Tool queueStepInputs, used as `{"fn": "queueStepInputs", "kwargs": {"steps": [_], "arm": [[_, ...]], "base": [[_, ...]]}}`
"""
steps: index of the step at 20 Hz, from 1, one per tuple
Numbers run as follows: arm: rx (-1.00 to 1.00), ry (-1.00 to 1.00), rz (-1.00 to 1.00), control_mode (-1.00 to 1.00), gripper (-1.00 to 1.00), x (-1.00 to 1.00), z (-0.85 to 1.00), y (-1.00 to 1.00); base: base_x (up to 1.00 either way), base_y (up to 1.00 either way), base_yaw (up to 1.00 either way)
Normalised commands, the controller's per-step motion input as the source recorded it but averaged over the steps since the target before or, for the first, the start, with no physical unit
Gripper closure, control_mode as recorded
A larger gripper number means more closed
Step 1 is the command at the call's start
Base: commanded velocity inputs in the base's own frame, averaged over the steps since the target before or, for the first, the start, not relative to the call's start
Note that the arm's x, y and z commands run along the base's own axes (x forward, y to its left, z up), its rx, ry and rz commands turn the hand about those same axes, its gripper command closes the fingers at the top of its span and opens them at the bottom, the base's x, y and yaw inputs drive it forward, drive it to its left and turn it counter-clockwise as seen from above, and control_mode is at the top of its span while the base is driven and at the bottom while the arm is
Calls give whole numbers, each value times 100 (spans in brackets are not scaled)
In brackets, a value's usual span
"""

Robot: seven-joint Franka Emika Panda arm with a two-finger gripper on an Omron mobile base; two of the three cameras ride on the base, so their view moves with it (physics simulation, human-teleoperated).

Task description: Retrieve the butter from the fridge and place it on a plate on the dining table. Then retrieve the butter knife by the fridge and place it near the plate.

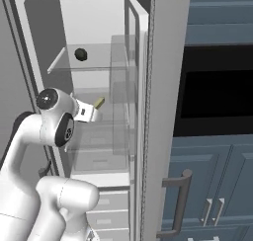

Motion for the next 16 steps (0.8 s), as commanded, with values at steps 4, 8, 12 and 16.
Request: {"fn": "queueStepInputs", "kwargs": {"steps": [4,8,12,16], "arm": [[0,0,0,-100,-100,48,0,6],[0,0,0,-100,-100,44,0,14],[0,0,0,-100,-100,33,0,20],[0,0,7,-100,-100,9,-4,4]], "base": [[0,0,0],[0,0,0],[0,0,0],[0,0,0]]}}
